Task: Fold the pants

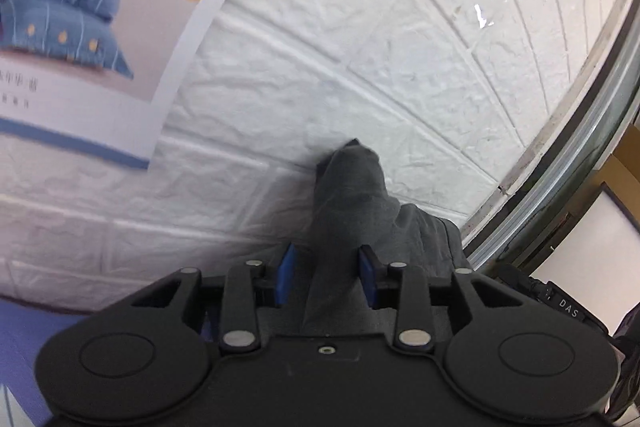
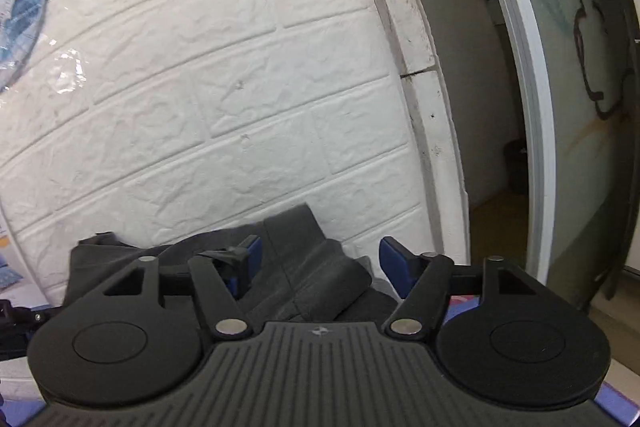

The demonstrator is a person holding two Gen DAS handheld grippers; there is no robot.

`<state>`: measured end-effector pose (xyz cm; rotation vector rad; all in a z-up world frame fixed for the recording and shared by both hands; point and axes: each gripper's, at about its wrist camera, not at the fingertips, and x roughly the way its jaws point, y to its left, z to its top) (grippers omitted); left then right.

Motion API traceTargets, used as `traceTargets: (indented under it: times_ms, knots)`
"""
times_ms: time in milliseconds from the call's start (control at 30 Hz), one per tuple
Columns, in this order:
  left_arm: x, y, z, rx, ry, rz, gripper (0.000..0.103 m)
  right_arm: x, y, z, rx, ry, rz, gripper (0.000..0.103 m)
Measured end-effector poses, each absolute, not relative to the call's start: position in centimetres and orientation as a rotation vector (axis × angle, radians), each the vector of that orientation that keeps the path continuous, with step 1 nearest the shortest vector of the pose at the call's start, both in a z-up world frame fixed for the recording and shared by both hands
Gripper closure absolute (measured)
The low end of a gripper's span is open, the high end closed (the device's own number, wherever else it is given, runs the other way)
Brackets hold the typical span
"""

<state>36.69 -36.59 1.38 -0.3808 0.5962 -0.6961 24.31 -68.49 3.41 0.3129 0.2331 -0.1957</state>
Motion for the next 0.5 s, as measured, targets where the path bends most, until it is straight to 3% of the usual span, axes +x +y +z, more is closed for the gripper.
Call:
traceTargets:
  times_ms: [200, 500]
  knots:
    - [34.1, -39.2, 5.5, -0.288, 0.447, -0.763, 0.096, 24.8, -66.1, 5.4, 0.212, 0.206, -0.107, 0.031]
    - [35.8, -45.4, 4.8, 0.040, 0.334, -0.740, 0.096, 30.3, -65.5, 4.2, 0.200, 0.249, -0.038, 0.032]
